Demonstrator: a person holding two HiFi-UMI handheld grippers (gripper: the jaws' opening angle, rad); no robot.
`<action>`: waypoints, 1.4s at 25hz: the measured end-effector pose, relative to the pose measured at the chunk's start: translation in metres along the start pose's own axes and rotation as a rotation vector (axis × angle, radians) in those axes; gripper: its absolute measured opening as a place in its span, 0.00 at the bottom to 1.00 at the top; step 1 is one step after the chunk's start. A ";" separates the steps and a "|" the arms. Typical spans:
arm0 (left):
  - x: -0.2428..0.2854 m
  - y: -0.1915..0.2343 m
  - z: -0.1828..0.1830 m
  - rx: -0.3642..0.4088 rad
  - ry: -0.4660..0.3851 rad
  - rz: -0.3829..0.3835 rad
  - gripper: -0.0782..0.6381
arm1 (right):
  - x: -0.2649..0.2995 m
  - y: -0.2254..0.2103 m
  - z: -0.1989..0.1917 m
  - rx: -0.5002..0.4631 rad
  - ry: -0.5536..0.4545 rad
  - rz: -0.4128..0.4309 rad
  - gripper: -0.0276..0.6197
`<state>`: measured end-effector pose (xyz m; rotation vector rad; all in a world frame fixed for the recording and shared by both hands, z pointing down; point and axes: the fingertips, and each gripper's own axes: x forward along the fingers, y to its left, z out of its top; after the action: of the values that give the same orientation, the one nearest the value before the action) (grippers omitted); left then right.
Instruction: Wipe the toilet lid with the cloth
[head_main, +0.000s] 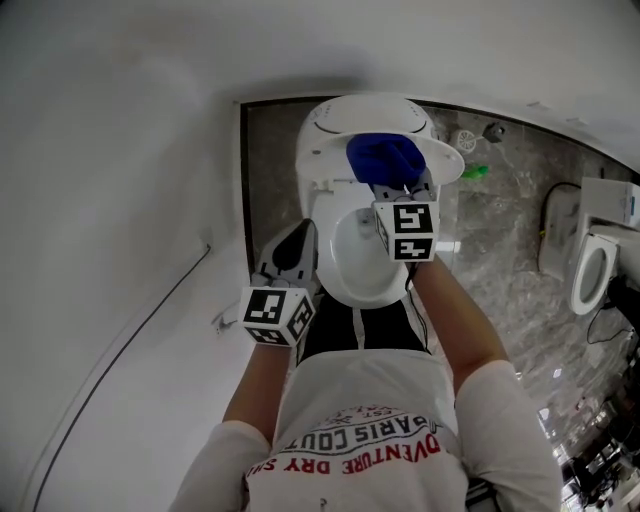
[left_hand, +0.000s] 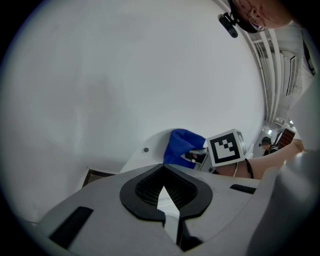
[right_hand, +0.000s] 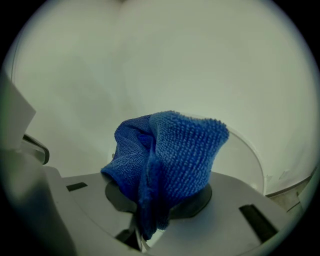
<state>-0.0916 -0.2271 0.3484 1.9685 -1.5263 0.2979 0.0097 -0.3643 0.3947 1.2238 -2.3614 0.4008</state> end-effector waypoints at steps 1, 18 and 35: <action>0.001 -0.004 -0.001 -0.002 0.001 -0.009 0.12 | -0.003 -0.006 -0.002 0.003 0.000 -0.010 0.19; 0.038 -0.068 -0.016 0.038 0.009 -0.090 0.12 | -0.053 -0.092 -0.042 0.024 0.033 -0.125 0.19; 0.010 -0.061 -0.064 -0.066 -0.066 0.066 0.12 | -0.081 -0.040 -0.099 -0.113 0.101 0.043 0.19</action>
<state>-0.0192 -0.1885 0.3828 1.8964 -1.6241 0.2084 0.1092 -0.2864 0.4404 1.0778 -2.2942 0.3300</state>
